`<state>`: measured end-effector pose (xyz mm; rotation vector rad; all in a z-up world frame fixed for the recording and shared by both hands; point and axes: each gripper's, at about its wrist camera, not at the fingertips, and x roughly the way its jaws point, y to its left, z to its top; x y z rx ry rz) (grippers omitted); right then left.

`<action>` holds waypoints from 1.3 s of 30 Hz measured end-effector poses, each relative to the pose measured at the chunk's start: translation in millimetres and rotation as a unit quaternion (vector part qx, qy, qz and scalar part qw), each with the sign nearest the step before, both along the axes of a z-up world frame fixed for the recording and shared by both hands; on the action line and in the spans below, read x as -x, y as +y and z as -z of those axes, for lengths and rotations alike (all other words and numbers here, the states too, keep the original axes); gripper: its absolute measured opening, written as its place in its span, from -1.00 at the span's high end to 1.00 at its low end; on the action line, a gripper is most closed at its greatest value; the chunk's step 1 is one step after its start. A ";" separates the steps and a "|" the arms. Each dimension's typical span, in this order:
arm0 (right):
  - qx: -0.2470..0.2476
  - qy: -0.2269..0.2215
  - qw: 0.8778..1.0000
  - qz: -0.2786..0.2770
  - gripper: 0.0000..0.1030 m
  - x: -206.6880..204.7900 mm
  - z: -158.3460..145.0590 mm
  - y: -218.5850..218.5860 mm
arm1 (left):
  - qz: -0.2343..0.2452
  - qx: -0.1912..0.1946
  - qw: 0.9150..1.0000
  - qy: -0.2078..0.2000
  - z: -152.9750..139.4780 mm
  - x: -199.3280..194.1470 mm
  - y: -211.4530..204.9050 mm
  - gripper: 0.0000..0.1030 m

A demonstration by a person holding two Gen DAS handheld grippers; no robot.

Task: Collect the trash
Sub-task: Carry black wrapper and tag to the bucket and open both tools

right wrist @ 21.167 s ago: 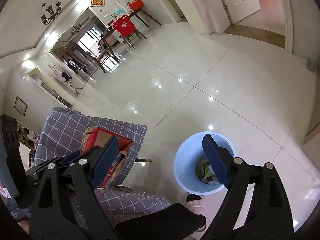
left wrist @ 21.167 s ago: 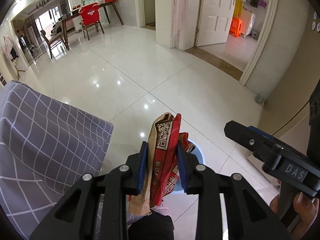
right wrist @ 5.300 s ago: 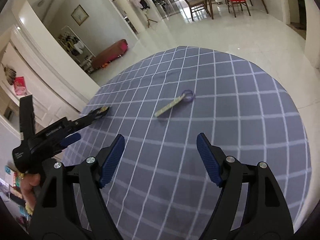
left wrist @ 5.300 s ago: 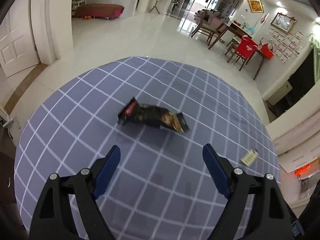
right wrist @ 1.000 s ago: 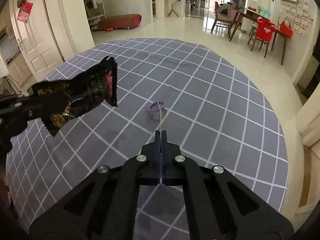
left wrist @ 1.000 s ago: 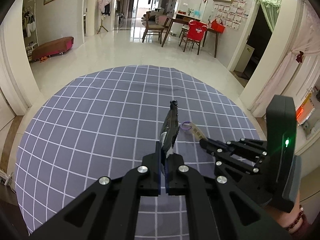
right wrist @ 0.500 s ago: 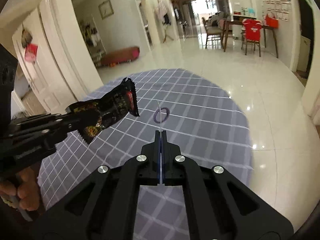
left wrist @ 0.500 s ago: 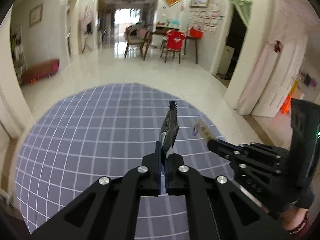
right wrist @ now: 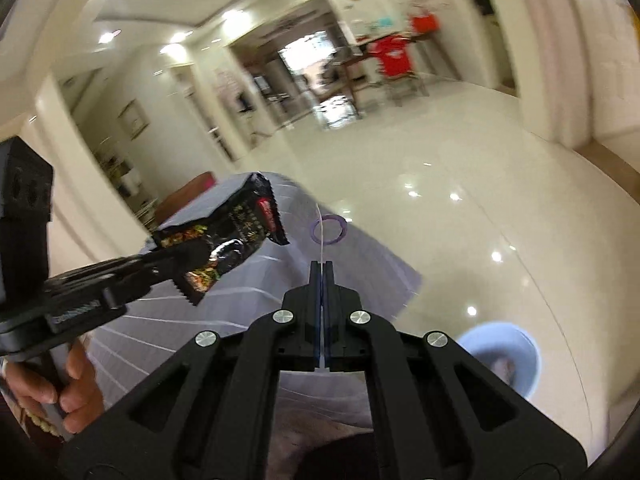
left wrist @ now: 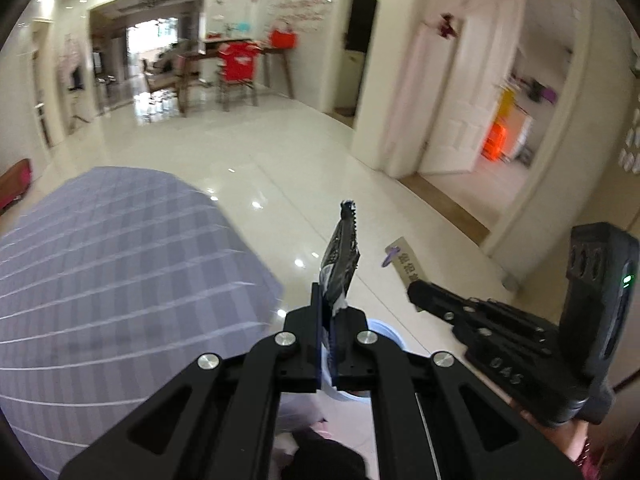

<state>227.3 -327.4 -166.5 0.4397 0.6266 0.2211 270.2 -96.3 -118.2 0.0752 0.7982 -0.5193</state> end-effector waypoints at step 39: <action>-0.002 0.066 0.966 0.248 -0.32 53.7 124.6 -136.7 | 0.100 -0.110 0.983 0.112 176.8 -32.5 -158.0 0.95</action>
